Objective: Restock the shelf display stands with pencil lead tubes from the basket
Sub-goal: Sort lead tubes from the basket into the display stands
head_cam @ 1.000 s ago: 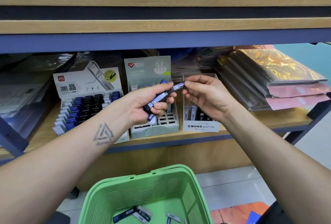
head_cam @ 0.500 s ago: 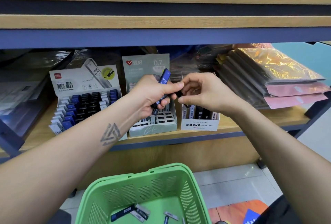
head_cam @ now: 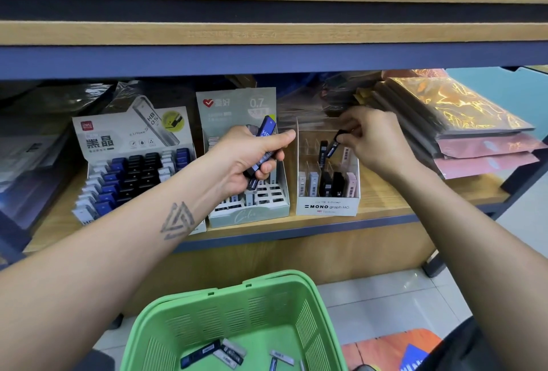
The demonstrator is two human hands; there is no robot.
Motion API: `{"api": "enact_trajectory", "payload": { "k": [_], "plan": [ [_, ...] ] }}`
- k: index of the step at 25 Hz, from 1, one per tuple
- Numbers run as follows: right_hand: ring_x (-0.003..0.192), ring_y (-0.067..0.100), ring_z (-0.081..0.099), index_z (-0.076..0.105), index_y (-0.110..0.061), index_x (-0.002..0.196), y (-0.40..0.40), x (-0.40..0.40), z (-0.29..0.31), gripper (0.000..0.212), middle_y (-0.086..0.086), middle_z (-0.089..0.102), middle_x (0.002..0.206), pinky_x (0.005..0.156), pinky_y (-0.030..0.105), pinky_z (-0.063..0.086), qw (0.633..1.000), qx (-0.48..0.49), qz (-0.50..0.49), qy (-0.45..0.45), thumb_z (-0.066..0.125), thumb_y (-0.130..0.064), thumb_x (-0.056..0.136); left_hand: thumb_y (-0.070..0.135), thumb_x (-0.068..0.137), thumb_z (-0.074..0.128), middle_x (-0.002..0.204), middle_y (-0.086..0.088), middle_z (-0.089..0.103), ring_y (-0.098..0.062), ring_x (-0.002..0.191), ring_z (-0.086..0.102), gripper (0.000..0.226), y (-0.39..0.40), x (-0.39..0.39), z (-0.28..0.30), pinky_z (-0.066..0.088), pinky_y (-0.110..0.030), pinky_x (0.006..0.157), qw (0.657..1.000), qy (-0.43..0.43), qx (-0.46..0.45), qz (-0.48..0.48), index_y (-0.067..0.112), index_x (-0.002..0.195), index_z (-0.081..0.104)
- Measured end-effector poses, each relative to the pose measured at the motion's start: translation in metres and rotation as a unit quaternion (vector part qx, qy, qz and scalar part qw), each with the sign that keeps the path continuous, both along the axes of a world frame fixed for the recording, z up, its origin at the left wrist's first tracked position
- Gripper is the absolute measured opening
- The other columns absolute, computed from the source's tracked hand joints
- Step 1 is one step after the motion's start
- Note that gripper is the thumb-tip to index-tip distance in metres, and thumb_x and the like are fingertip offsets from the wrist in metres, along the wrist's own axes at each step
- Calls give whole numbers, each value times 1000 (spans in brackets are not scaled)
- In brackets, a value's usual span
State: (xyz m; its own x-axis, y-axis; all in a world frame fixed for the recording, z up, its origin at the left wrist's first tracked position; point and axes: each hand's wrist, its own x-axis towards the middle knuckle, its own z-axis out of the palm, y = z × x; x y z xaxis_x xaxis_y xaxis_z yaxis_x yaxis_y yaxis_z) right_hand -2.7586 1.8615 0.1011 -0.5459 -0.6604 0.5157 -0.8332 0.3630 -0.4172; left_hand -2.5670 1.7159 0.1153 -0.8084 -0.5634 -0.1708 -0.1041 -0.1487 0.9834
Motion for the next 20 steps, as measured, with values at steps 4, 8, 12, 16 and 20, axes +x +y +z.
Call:
{"api": "enact_trajectory", "payload": {
  "k": [4, 8, 12, 16, 20],
  "plan": [
    [90, 25, 70, 77, -11, 106, -7, -2, -11, 17, 9, 75, 98, 83, 44, 59, 999, 39, -14, 25, 75, -11, 89, 25, 87, 79, 62, -5, 60, -9, 39, 41, 25, 3, 1, 0, 30, -17, 33, 1000, -2, -1, -8, 5, 91, 64],
    [90, 25, 70, 78, -12, 105, -9, -2, -12, 17, 8, 75, 98, 83, 43, 59, 999, 45, -11, 28, 75, -10, 88, 25, 87, 79, 62, -5, 59, -9, 39, 41, 26, 1, 2, -1, 30, -17, 33, 1000, -5, -6, -11, 5, 94, 63],
    [95, 22, 69, 76, -13, 110, -4, -4, -6, 22, 7, 75, 104, 84, 33, 55, 999, 32, -20, 22, 74, -10, 89, 25, 87, 78, 63, -5, 59, -9, 39, 41, 24, 0, 2, -2, 30, -17, 33, 1000, -12, -10, -12, 6, 89, 63],
    [100, 23, 69, 75, -10, 114, 3, -3, -1, 24, 9, 74, 108, 87, 33, 55, 999, 22, -25, 10, 73, -9, 91, 25, 88, 78, 61, -4, 58, -9, 38, 40, 23, 4, 0, -4, 28, -17, 33, 1000, -15, -7, -22, 7, 83, 63],
    [94, 20, 69, 75, -11, 112, 10, -7, 3, 23, 8, 74, 104, 85, 33, 57, 1000, 6, -21, -10, 74, -7, 89, 26, 86, 79, 61, -4, 59, -9, 38, 41, 25, 6, -3, -9, 29, -17, 33, 999, -25, -9, -25, 8, 82, 64]
  ]
}}
